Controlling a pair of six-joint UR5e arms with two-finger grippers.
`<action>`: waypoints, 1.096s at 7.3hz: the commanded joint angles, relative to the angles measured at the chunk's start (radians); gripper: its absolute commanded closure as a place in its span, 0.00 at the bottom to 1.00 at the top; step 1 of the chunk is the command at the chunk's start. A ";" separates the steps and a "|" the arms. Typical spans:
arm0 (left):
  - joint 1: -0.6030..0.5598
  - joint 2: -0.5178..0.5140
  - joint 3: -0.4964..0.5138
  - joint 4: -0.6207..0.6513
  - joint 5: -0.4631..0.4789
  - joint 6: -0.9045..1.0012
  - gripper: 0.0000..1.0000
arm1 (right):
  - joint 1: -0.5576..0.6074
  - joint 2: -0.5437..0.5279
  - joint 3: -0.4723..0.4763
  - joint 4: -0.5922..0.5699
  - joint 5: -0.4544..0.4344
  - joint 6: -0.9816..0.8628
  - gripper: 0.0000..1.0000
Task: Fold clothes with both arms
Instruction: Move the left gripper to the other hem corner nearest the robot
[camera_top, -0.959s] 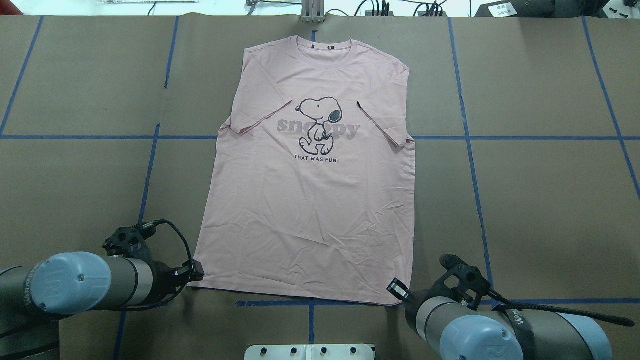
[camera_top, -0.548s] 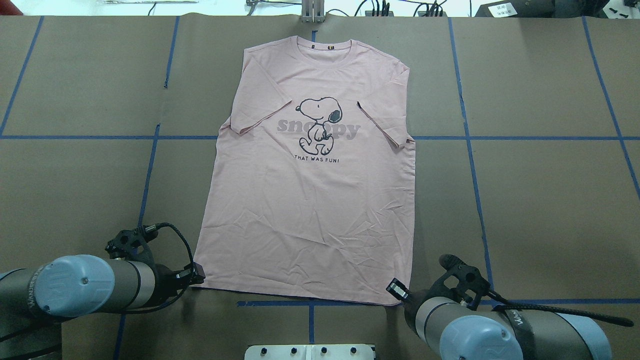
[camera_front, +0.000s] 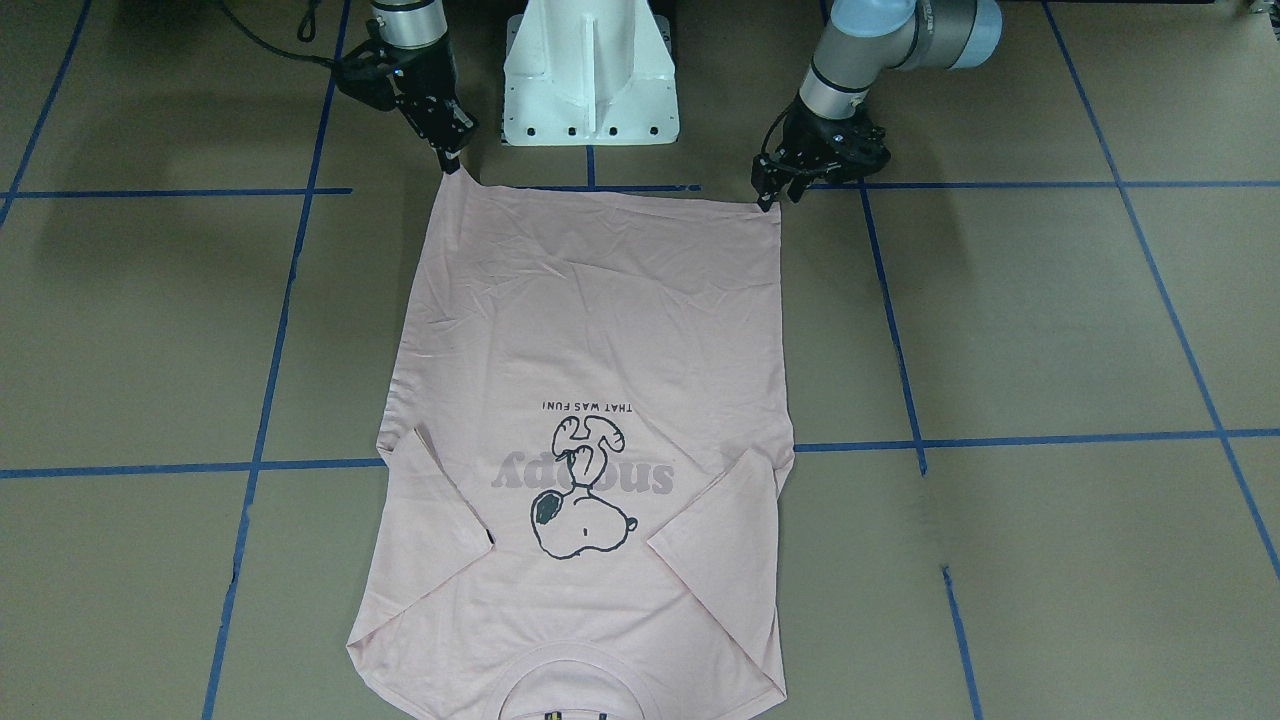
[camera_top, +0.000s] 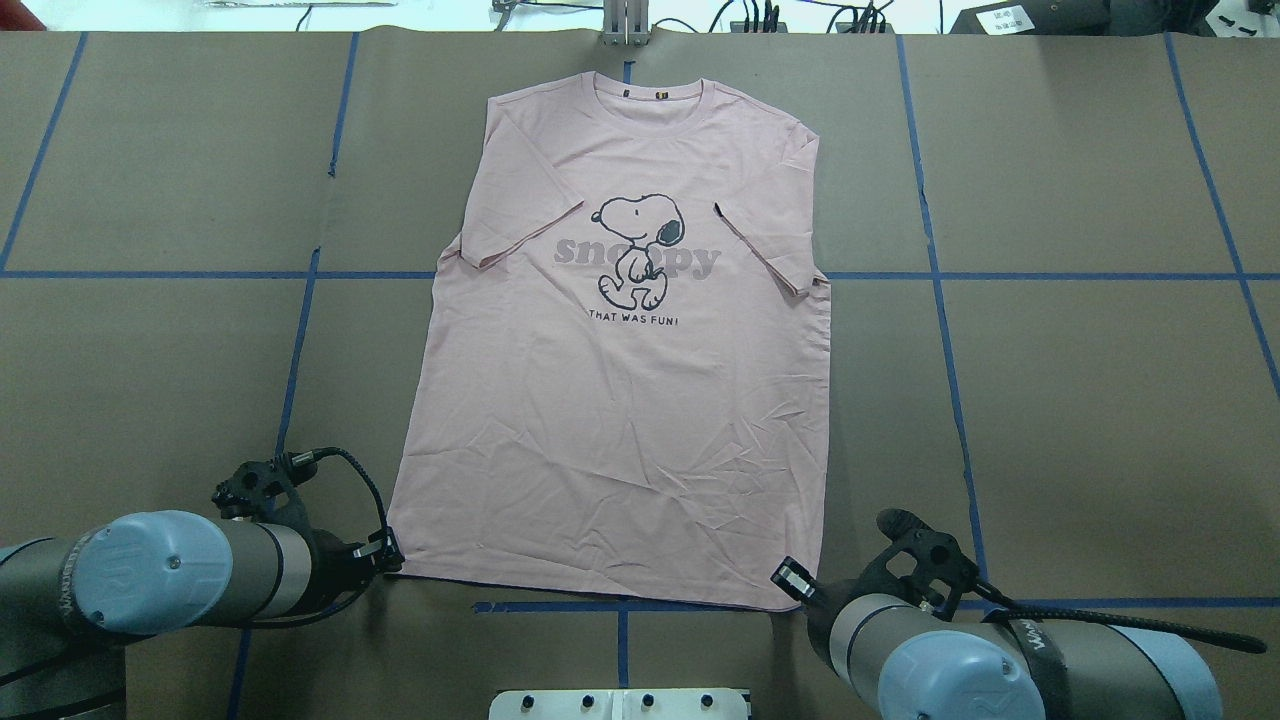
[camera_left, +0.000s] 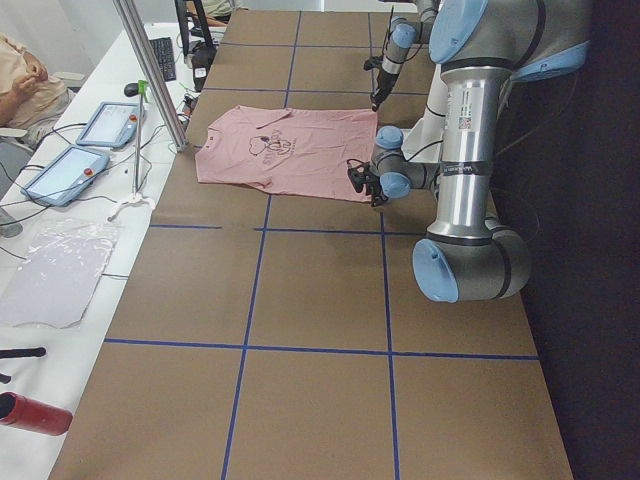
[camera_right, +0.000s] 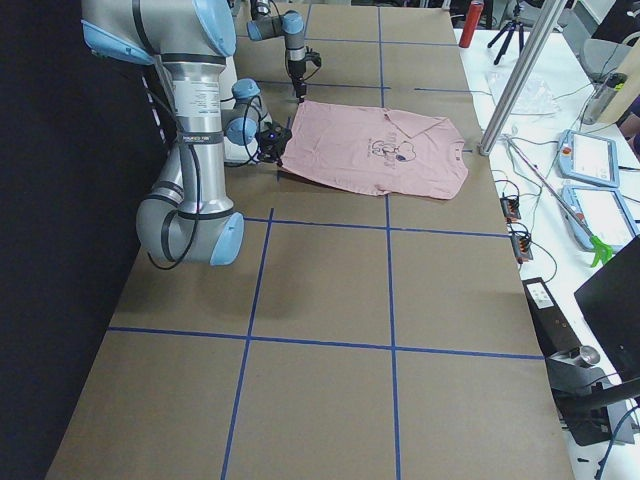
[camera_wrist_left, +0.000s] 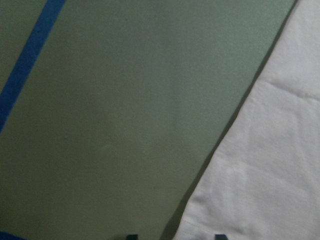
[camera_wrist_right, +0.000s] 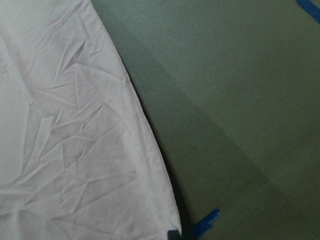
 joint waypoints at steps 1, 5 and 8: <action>0.000 -0.001 0.003 0.001 0.000 0.001 0.56 | 0.000 0.001 0.000 0.000 0.000 0.000 1.00; 0.000 -0.007 0.006 0.001 -0.002 0.000 1.00 | 0.005 0.000 0.000 0.000 0.002 -0.002 1.00; -0.003 -0.027 -0.009 0.004 -0.002 -0.005 1.00 | 0.008 0.000 0.002 0.002 0.002 -0.002 1.00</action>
